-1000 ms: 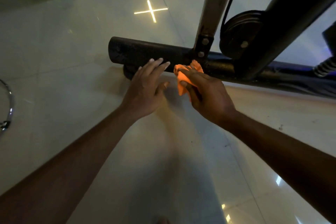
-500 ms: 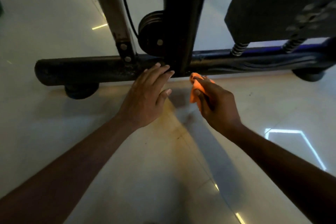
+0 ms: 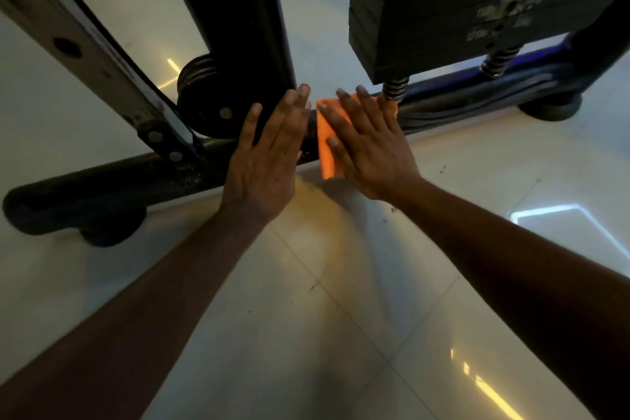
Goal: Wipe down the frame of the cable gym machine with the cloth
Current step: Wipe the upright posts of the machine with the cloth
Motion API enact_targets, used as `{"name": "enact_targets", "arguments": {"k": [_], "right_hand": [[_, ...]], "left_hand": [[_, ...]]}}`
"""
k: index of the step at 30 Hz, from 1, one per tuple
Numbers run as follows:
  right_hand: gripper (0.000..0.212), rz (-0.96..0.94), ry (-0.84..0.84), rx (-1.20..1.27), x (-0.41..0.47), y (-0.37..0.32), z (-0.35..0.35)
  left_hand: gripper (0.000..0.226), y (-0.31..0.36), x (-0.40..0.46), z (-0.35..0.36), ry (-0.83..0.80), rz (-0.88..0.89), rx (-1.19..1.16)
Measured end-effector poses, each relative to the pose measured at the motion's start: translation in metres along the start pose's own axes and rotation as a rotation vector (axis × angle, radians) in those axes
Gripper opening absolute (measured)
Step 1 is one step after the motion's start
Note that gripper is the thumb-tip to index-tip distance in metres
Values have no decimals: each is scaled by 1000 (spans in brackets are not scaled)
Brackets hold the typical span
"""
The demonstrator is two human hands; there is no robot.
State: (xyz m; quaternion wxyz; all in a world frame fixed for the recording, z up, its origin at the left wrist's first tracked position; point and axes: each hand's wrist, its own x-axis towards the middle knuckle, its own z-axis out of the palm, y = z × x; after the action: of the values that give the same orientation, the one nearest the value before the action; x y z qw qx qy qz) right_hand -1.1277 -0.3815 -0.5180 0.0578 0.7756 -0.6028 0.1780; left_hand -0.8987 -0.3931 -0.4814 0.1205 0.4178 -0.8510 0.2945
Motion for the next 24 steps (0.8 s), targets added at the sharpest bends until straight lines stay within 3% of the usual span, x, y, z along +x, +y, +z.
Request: {"name": "enact_targets", "arguments": {"k": [4,6,10,12,16,19,24], "right_hand": [[65,224,46,56,11,-32,3],[68,138,23,35,11,-49,10],[68,-73,20,-85,4,-5,7],[71,41,52,-67,-4,2,10],[70,368,153,46,9,-66,26],[68,291,124,71,15,-85,31],[70,-7,53,-124,-7,-17,23]], "left_hand": [[82,-8,1,-3,67,-56,6],[82,-11,2,-3,83,-38,-8],[84,-21,-2,5,97,10,-43],[82,-25,-6,7,118,34,-50],[77,-34,-10,11,183,70,-60],[76,-37,-8,13,192,92,-77],[78,-35,-7,12,179,71,-87]]}}
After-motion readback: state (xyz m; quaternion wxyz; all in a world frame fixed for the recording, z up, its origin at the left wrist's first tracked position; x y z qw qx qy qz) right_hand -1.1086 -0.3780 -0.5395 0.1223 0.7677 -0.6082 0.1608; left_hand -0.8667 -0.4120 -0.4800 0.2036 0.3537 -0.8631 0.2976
